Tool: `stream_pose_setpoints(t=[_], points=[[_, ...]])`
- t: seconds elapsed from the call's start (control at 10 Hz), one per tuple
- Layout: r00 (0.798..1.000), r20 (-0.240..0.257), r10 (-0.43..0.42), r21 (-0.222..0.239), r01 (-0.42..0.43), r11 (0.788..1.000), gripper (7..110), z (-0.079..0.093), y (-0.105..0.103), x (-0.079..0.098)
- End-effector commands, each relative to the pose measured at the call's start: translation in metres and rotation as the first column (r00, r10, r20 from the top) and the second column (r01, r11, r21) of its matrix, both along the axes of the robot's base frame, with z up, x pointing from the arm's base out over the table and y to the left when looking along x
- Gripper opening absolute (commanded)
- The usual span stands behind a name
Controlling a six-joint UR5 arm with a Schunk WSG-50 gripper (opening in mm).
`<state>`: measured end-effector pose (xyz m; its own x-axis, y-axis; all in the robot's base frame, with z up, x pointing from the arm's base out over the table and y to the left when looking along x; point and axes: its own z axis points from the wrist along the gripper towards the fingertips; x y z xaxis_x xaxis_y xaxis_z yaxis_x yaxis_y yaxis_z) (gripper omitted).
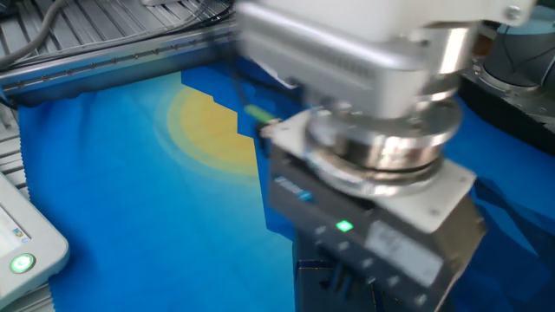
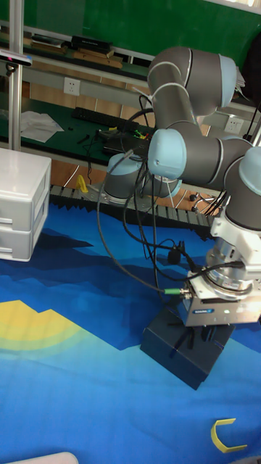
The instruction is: Slide the outer casing onto the gift box
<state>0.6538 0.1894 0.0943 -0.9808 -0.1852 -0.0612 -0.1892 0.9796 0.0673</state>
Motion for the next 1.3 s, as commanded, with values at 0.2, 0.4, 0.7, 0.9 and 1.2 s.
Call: stream_pose_setpoints(t=[0.2,0.4,0.7,0.9,1.2], points=[[0.979,-0.183,0.094,0.018,-0.093,0.996,7,-0.015,-0.023,-0.103],[0.971,-0.211,0.113,0.022,-0.111,0.994,7,-0.015,-0.033,-0.123],[0.958,-0.248,0.146,0.045,-0.14,0.989,7,-0.012,-0.033,-0.138],[0.958,-0.245,0.148,0.052,-0.14,0.989,7,-0.013,-0.031,-0.137],[0.96,-0.239,0.144,0.049,-0.136,0.989,7,-0.018,-0.032,-0.133]])
